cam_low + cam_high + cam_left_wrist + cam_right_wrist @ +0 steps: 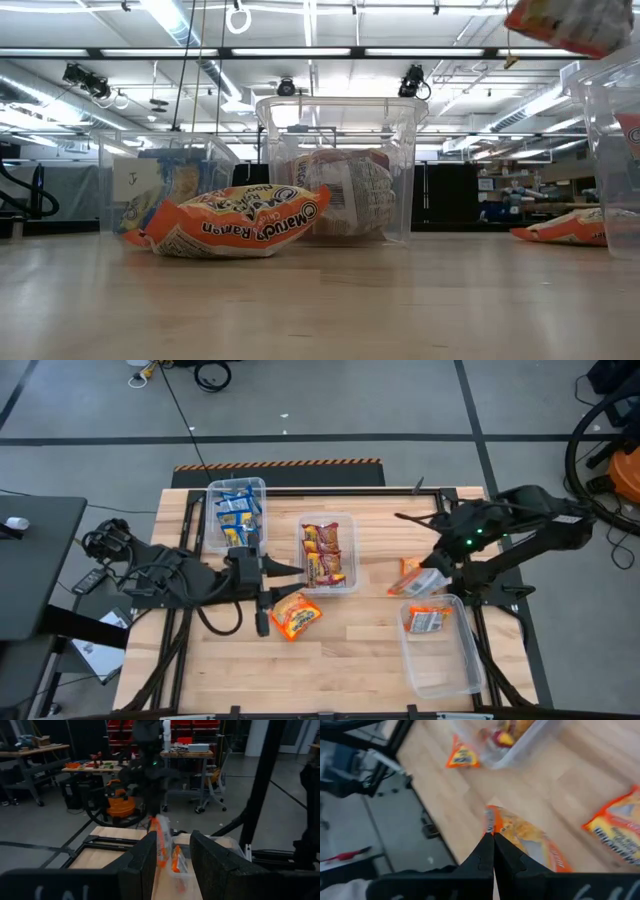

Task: Sort Maruchan noodles
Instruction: Put the orange noodle pack into the bottom transparent bin

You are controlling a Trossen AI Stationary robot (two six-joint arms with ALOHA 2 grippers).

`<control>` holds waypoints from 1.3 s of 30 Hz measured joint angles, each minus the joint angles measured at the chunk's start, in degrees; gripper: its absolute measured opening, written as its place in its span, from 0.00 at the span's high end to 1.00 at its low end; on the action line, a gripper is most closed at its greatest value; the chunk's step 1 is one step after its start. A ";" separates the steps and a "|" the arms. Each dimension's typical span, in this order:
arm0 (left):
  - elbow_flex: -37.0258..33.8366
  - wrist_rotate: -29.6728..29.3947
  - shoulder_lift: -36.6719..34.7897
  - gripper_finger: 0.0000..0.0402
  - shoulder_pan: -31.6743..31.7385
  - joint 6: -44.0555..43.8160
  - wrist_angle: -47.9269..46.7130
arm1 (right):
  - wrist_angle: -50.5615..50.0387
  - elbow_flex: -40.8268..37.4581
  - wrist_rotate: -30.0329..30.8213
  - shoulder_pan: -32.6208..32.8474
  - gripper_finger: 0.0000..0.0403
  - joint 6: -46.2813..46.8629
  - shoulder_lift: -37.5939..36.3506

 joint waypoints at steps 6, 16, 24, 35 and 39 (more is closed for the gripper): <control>0.00 -0.02 0.00 0.69 1.61 -0.86 0.00 | -0.16 2.68 -3.53 4.02 0.99 4.08 0.00; 0.00 0.00 0.00 0.69 2.22 -1.50 0.00 | -7.54 2.67 -5.52 11.74 0.99 12.28 0.09; 0.00 0.00 0.00 0.69 2.44 -1.83 -0.07 | -7.67 2.67 -4.53 19.08 0.99 18.58 1.61; 0.00 0.00 0.02 0.69 2.44 -1.94 -1.31 | -10.95 2.65 -4.25 28.07 0.99 25.41 7.50; 0.00 0.01 0.02 0.69 2.30 -1.96 -1.31 | -11.14 2.65 -4.03 30.30 0.99 26.58 10.01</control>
